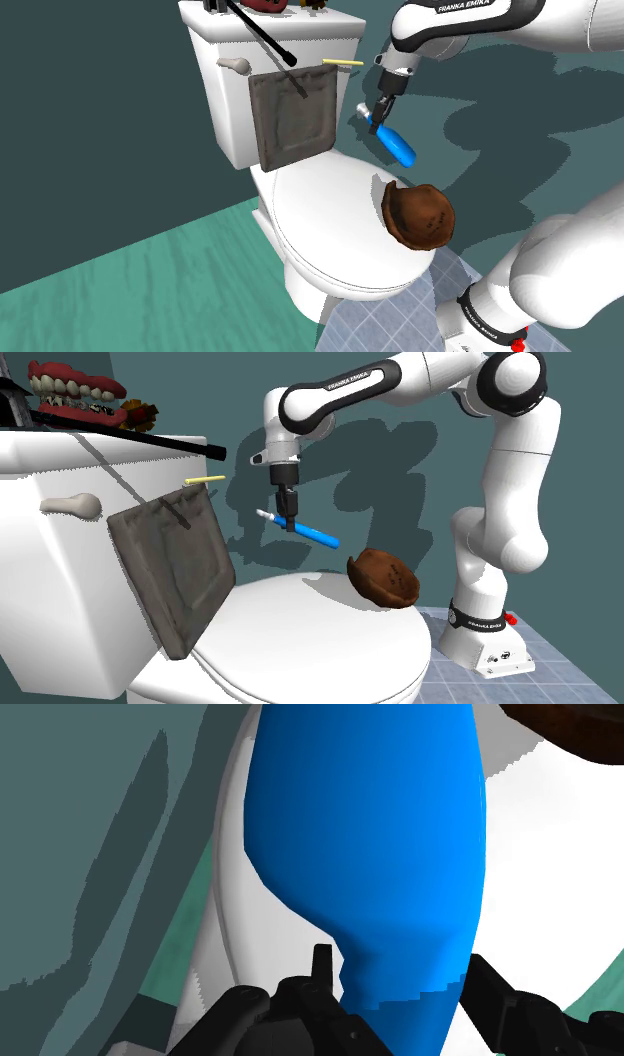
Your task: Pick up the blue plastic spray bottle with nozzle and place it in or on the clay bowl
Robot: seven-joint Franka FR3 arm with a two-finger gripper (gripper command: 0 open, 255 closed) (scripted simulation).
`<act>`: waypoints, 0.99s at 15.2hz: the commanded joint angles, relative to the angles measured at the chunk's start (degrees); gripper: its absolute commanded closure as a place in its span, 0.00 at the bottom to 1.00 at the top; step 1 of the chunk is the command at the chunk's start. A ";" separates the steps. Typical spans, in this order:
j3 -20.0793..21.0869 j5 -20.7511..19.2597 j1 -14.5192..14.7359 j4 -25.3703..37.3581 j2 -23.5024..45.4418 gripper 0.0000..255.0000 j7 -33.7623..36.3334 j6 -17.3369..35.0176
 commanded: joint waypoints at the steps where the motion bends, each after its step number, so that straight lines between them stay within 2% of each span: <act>1: 0.01 -0.17 -0.02 1.05 -0.46 1.00 0.26 -1.50; 4: 0.03 -0.29 -0.02 2.77 -0.73 1.00 0.58 -3.46; 10: 2.66 -2.31 0.46 -10.86 -14.56 1.00 4.88 -2.80; 15: 5.38 -2.70 0.43 -20.43 -26.14 1.00 8.45 -4.33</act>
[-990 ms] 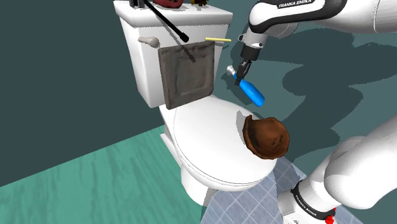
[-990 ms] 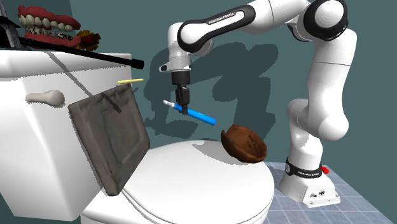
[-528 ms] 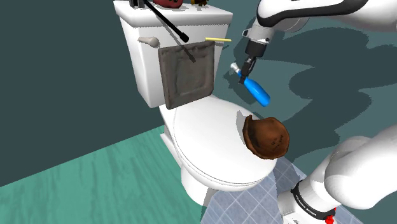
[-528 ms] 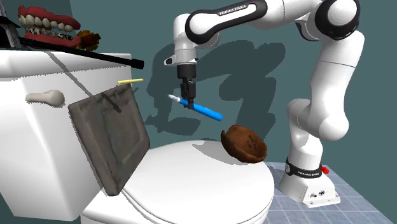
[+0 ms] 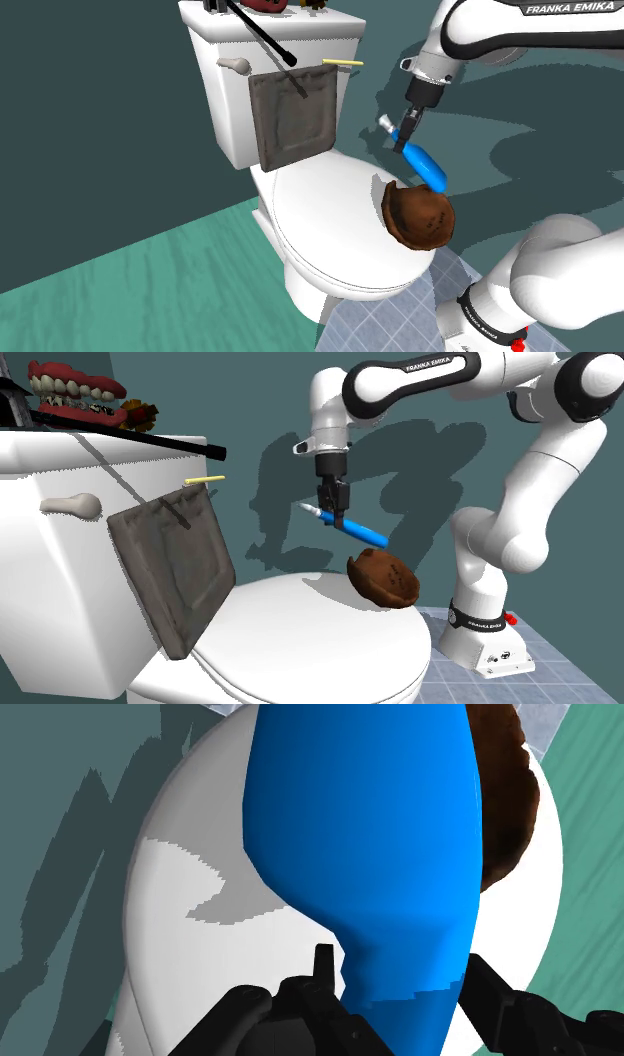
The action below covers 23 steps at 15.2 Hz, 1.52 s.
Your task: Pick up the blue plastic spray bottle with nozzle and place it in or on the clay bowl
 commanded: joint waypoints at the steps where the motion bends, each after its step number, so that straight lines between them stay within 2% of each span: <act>1: 1.06 0.03 -0.04 -3.91 -4.72 1.00 1.32 -0.63; 6: 3.92 1.05 0.16 -11.19 -15.98 1.00 4.71 -4.21; 20: 3.61 1.12 -0.02 -21.48 -14.96 1.00 3.03 6.97; 23: 3.62 1.13 -0.03 -21.48 -14.96 1.00 3.02 6.97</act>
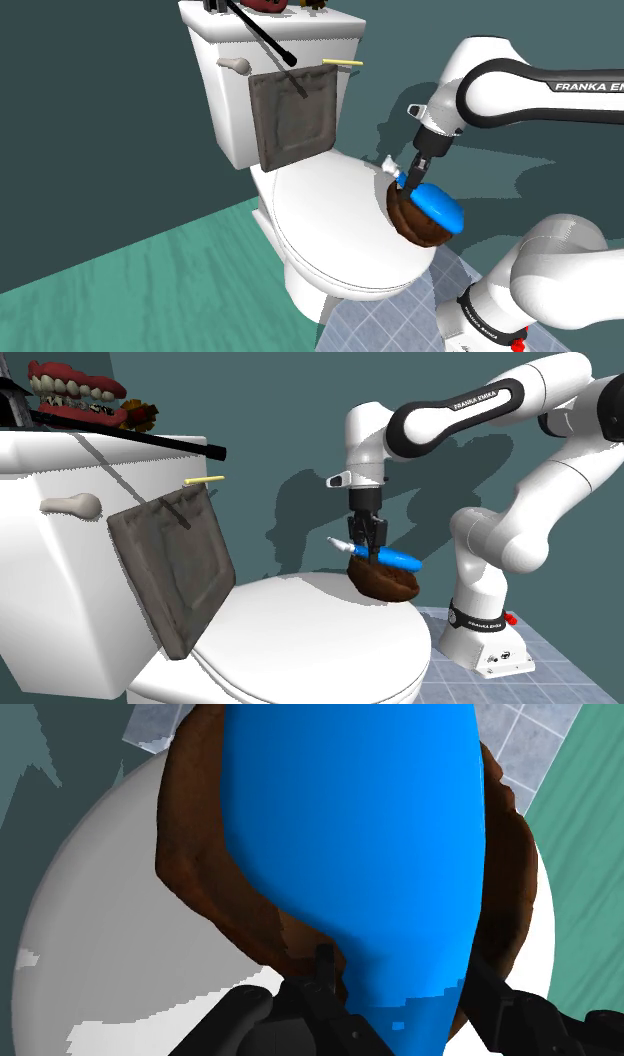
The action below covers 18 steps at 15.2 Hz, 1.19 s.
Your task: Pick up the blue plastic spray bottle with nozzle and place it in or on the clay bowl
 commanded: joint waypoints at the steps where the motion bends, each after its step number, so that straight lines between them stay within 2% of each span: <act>1: -0.02 -0.07 -0.04 -0.20 0.09 1.00 -0.04 0.10; 5: 0.00 -0.06 -0.05 -0.20 0.10 1.00 -0.05 0.10; 6: -0.03 -0.08 -0.08 -0.20 0.03 0.00 -0.07 0.03; 11: 0.00 -0.06 -0.06 -0.20 0.10 0.00 -0.05 0.10; 15: -0.63 -0.79 -0.47 6.88 -0.23 0.00 0.08 -7.36; 18: -0.64 -0.79 -0.47 6.88 -0.23 0.00 0.08 -7.36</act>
